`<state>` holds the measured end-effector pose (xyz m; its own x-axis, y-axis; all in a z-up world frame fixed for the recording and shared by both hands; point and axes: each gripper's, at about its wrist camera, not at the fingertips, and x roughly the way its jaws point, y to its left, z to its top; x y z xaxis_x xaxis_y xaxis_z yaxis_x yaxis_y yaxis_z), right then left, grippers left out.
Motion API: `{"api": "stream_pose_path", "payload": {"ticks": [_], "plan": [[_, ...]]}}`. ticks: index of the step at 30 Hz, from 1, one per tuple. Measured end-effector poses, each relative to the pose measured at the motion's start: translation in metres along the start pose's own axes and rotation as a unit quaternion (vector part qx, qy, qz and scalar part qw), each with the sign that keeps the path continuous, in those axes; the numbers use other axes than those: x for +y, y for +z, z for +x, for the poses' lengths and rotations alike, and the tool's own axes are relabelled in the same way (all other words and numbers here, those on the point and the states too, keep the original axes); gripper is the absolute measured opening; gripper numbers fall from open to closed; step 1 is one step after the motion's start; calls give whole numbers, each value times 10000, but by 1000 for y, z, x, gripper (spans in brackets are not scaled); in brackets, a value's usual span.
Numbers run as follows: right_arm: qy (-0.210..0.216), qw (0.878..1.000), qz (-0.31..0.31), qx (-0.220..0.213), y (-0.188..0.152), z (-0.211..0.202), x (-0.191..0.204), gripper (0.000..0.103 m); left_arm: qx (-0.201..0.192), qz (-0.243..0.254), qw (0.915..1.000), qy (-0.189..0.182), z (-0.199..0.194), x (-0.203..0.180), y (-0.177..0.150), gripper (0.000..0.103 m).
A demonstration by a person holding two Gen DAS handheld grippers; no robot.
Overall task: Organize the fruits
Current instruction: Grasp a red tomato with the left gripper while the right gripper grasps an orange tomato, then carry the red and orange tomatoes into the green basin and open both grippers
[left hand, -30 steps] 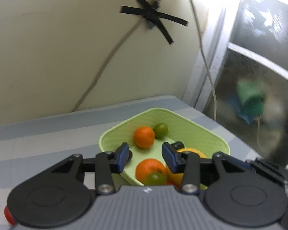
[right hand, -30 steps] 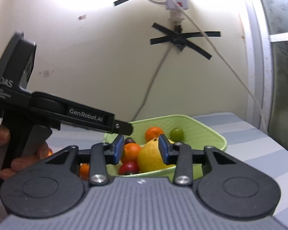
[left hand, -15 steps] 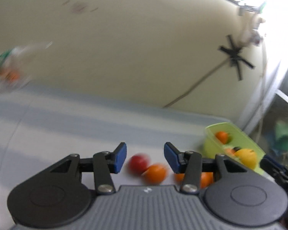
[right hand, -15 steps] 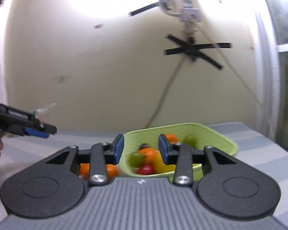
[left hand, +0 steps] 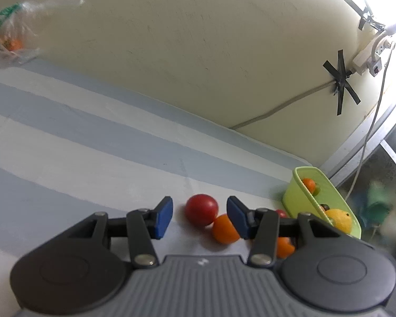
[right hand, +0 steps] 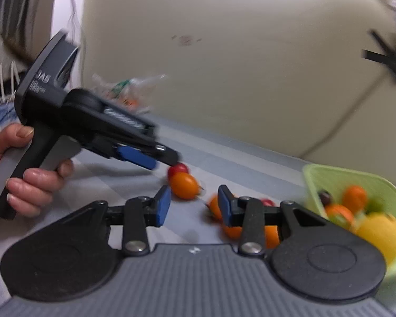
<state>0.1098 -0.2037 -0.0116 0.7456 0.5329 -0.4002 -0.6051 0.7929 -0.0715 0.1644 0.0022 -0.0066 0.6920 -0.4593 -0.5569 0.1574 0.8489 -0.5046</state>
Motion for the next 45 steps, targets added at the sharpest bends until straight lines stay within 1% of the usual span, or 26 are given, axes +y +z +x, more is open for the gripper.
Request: {"api": "stream_pose_path", "payload": {"ticks": [3,5,8,9,11,12,13,14,15,18,20,22,25,26,27,29,30,32,33,35,36,39,42,44,45], "plan": [[28,9994,-252,221,8,28,8,42,30,28,10000,-10,8,-4,3,50],[-14,9985,-370,410,11,45,10,42,62,70,10000,8,12,-5,3,50],[-56,9963,-441,742,12,61,13,41,101,197,9996,156,17,-8,2,49],[-73,9964,-435,726,12,60,12,35,86,256,9994,203,18,-11,2,47],[-146,9963,-477,699,10,56,13,34,68,415,9985,360,19,-17,0,42],[-167,9963,-483,687,9,53,14,33,51,536,9973,504,20,-21,-2,36],[-192,9963,-495,672,5,46,15,33,49,652,9964,538,19,-24,-4,30],[-191,9964,-513,643,3,40,16,33,77,680,9964,501,19,-27,-6,31],[-156,9967,-518,607,0,33,18,33,45,744,9955,581,16,-31,-9,31],[-125,9968,-562,546,-10,11,26,33,-46,1158,9899,819,4,-45,-23,31],[-111,9971,-569,497,-18,-8,30,33,-39,1352,9866,913,-6,-53,-34,30],[-87,9978,-467,458,-24,-21,35,33,-2,1416,9859,892,-16,-58,-45,30],[-85,9986,-181,488,-37,-43,33,33,-58,1514,9847,855,-39,-61,-63,30],[-127,9987,-72,486,-41,-51,33,33,-13,1449,9867,738,-46,-60,-67,30],[-163,9987,48,478,-45,-57,31,33,53,1322,9897,545,-53,-58,-71,30],[-246,9982,346,425,-50,-70,28,33,163,1210,9920,307,-62,-59,-80,30],[-285,9976,499,396,-53,-75,25,33,202,1241,9916,296,-63,-62,-85,30],[-338,9961,733,354,-57,-82,21,33,115,1462,9882,441,-68,-70,-94,30],[-371,9953,827,333,-60,-84,17,33,143,1454,9885,401,-69,-72,-95,30],[-430,9942,935,303,-61,-87,14,33,262,1248,9918,80,-73,-72,-94,30],[-457,9939,966,279,-62,-87,12,33,247,1248,9919,-6,-74,-75,-94,30],[-517,9930,1030,240,-66,-91,7,33,61,1643,9863,103,-76,-91,-99,30],[-488,9922,1114,270,-69,-90,3,33,214,1903,9812,237,-65,-103,-107,30],[-458,9922,1119,298,-71,-92,2,33,163,2079,9774,349,-63,-106,-114,32],[-443,9920,1138,305,-71,-95,2,33,194,2154,9756,378,-63,-107,-116,34]]}}
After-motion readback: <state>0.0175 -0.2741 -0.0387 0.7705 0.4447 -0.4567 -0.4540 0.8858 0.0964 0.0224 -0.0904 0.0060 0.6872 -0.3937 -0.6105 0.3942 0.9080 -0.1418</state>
